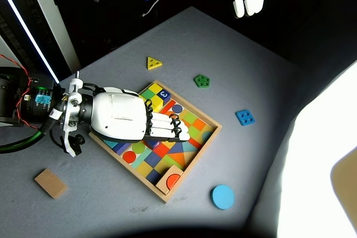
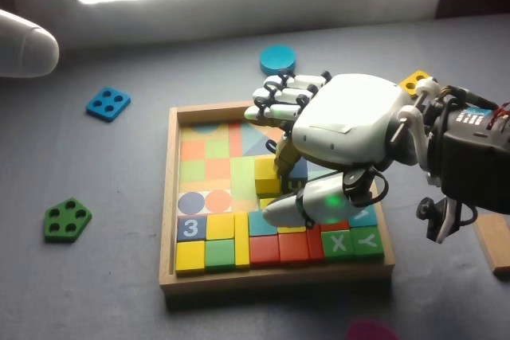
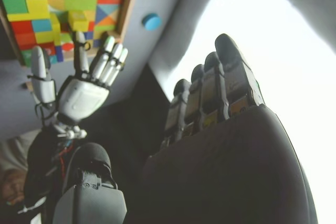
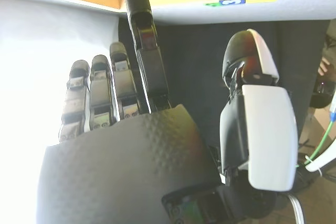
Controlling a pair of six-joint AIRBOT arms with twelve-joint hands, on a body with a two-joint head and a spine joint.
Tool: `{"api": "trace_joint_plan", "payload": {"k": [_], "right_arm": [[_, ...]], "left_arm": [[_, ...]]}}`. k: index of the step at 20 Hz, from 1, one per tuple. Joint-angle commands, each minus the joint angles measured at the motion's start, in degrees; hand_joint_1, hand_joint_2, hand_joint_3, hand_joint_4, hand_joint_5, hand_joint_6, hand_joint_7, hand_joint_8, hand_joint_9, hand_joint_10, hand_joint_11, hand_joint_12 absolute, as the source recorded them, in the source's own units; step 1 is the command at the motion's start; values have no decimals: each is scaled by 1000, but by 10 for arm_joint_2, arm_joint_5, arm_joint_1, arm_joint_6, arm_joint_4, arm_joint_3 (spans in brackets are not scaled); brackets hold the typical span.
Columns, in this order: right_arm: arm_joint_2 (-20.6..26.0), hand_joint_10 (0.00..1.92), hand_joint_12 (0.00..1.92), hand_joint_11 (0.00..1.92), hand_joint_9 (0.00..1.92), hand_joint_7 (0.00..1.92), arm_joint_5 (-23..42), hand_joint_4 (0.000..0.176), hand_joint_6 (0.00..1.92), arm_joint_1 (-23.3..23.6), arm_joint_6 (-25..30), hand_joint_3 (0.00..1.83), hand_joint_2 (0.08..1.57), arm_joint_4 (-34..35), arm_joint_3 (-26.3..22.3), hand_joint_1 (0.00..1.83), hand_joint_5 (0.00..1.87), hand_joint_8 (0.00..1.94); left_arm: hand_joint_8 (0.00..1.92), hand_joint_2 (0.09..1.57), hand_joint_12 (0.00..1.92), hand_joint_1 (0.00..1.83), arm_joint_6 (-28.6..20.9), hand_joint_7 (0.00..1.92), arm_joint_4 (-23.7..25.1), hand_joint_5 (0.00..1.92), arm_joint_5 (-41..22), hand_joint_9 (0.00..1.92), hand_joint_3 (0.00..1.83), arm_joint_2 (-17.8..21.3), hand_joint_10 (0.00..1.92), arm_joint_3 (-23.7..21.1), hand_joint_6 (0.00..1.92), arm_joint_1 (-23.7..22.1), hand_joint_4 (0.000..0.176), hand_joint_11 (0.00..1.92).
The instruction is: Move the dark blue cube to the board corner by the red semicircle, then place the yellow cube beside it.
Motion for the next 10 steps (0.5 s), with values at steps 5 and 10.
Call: {"api": "trace_joint_plan", "payload": {"k": [5, 10], "right_arm": [[1, 0, 0, 0, 0, 116, 48, 0, 26, -3, -3, 5, 1133, -2, 7, 0, 847, 5], [3, 0, 0, 0, 0, 123, 47, 8, 26, -2, -6, 9, 1143, -2, 7, 0, 850, 5]], "left_arm": [[0, 1070, 506, 0, -1, 41, 10, 4, -54, 60, 0, 1, 2, -5, 1, -6, 59, 0], [4, 1080, 514, 0, -1, 76, 10, 54, -54, 81, 3, 1, 5, -6, 6, -6, 60, 0]]}}
